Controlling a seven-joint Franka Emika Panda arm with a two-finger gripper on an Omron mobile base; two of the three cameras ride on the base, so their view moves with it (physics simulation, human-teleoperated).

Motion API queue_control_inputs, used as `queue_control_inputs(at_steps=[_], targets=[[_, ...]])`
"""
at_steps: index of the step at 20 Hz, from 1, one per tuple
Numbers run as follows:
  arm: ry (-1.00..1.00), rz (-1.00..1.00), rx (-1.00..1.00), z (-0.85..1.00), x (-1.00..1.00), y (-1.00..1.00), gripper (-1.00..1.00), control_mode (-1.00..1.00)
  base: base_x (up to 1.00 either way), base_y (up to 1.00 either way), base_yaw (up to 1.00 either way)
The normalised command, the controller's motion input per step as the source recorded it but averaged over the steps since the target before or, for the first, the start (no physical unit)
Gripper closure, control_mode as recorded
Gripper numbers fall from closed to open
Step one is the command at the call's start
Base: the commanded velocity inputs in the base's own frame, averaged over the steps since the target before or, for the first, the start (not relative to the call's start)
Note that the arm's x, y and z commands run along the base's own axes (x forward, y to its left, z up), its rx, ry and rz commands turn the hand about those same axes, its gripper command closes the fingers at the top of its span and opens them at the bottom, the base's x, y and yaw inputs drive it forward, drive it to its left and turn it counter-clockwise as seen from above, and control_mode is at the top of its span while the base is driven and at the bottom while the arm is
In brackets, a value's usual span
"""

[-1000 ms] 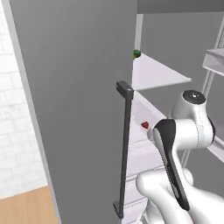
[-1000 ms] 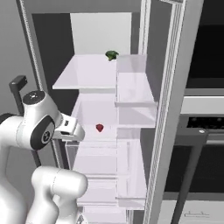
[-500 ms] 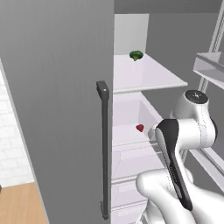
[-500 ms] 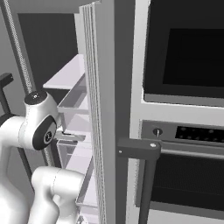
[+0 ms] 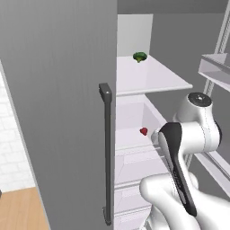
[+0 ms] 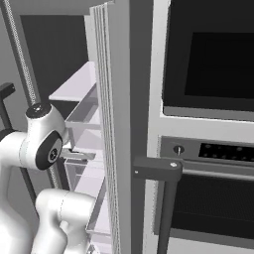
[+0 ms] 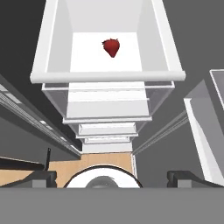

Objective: Take the strawberry from the fridge and place it on top of the pancake, located on the dining counter.

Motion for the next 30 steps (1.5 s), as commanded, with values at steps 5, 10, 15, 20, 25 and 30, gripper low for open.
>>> queue_control_inputs(at_steps=[5,10,15,20,25,30], targets=[[0.00,0.00,0.00,0.00,0.00,0.00,-1.00,1.00,0.08,0.00,0.00],[-0.22,0.00,0.00,-0.01,0.89,0.00,-1.00,-1.00,0.00,0.00,0.00],[-0.15,0.00,0.00,-0.31,1.00,0.00,-1.00,-1.00,0.00,0.00,0.00],[-0.02,0.00,0.00,-0.28,0.98,0.00,-1.00,-1.00,0.00,0.00,0.00],[0.06,0.00,0.00,-0.17,0.44,0.00,-1.00,-1.00,0.00,0.00,0.00],[0.24,0.00,0.00,-0.29,0.15,0.00,-1.00,-1.00,0.00,0.00,0.00]])
